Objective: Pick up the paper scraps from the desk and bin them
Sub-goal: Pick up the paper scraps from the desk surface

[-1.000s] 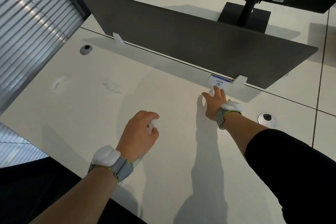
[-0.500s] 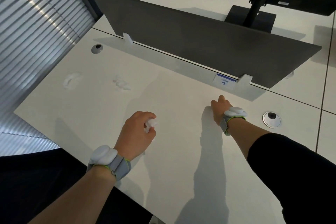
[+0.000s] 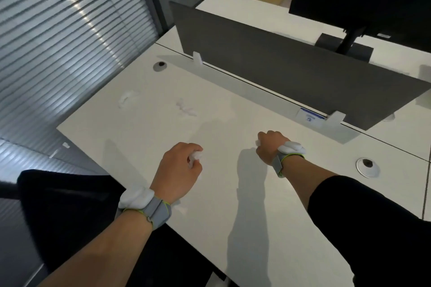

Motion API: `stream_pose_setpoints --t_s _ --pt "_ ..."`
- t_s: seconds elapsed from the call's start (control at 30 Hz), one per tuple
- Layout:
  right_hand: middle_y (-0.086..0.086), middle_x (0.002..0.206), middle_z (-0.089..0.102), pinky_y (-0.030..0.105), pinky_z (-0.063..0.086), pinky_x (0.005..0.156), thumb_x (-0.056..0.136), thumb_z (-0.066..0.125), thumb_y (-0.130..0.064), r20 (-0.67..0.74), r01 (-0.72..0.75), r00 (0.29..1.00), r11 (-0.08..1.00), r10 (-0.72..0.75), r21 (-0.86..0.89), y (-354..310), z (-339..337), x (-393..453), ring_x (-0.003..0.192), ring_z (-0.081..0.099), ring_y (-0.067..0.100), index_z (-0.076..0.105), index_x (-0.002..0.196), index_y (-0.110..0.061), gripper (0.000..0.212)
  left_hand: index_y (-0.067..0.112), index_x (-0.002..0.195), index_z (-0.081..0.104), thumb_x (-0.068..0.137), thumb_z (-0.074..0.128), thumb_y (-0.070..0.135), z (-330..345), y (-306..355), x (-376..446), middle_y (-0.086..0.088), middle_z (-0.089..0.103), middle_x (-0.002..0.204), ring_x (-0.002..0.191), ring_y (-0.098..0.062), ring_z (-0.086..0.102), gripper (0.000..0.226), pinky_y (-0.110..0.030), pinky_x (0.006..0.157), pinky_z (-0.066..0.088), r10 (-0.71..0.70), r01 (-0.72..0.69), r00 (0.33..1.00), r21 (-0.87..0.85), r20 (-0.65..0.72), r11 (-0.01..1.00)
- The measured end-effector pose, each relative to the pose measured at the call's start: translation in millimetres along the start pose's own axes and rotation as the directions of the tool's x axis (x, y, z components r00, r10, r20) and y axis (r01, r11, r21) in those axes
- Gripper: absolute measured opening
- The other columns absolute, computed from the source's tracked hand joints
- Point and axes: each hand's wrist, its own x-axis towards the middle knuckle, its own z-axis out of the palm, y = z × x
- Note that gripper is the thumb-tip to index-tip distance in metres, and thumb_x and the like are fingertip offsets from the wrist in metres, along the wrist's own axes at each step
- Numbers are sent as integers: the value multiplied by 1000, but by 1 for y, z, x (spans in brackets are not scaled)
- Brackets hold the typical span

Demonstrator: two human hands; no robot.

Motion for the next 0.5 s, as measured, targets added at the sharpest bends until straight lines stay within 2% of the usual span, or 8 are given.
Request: stream_pose_setpoints --t_s 0.17,0.3,0.5 --pt "8 104 58 34 39 69 92 34 -34 -42 12 999 1000 -13 -9 -63 -5 -3 81 47 26 51 105 -20 25 21 108 67 87 58 12 -39 -32 -4 3 66 98 80 -11 61 25 -24 79 50 9 -11 999 -28 -52 1000" --pt "7 101 58 34 37 68 92 31 -33 -69 -8 998 1000 8 -11 -109 -11 -8 80 46 26 51 105 -19 27 20 109 68 88 59 15 -75 -60 -3 0 67 95 78 -14 60 23 -15 73 42 29 -30 996 -14 -86 999" --pt "4 93 54 33 37 69 93 28 -33 -89 -28 996 999 30 23 -187 -16 -21 80 48 26 47 95 -19 24 19 107 69 88 58 15 -133 -104 -3 1 67 93 73 -12 55 23 -17 75 38 68 -66 990 21 -120 998"
